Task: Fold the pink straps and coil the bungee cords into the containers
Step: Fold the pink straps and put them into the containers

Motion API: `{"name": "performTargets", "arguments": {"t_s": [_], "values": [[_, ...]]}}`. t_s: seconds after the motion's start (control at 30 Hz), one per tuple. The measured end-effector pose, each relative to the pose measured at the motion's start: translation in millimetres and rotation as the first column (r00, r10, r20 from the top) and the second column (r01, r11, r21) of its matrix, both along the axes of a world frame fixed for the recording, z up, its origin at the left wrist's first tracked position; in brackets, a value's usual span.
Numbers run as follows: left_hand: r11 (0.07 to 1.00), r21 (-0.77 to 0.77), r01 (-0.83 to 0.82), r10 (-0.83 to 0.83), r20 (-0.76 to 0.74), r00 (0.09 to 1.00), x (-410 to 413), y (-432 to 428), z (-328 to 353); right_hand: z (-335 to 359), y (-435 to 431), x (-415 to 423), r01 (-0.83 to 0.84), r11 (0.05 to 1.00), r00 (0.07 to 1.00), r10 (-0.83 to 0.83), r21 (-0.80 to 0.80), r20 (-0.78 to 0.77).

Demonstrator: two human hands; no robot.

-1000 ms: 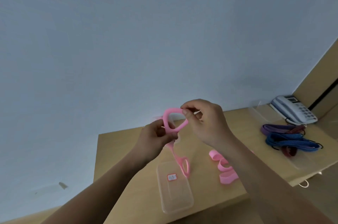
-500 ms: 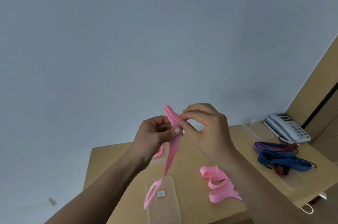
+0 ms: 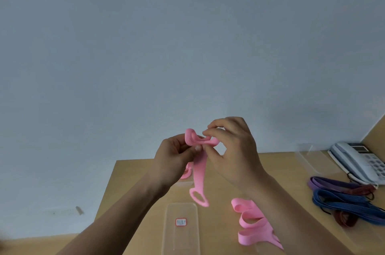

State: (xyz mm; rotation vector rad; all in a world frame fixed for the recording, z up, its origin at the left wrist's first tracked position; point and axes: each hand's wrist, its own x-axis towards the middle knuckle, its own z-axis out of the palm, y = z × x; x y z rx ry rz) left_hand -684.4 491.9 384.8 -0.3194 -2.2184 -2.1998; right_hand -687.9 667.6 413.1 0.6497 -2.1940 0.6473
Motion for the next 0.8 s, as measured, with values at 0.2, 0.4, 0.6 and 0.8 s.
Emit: {"name": "performTargets", "arguments": {"t_s": [0.2,0.4,0.6,0.8], "values": [[0.993,-0.081,-0.083,0.079,-0.049,0.996,-5,8,2,1,5,-8,-0.05,0.997,0.995,0.044,0.054,0.094],[0.987,-0.091,-0.133,0.133,-0.001,0.991,-10,10,-3,3,3,-14,-0.074,0.996,0.98,0.065,0.043,0.191],[0.995,-0.025,-0.101,0.103,0.066,0.993,-9,10,-5,0,3,-19,-0.092,0.995,0.961,0.077,0.046,0.267],[0.998,-0.066,-0.012,0.02,0.128,0.992,-10,6,-6,-8,2,-23,-0.07,0.997,0.972,0.059,0.038,0.228]]}}
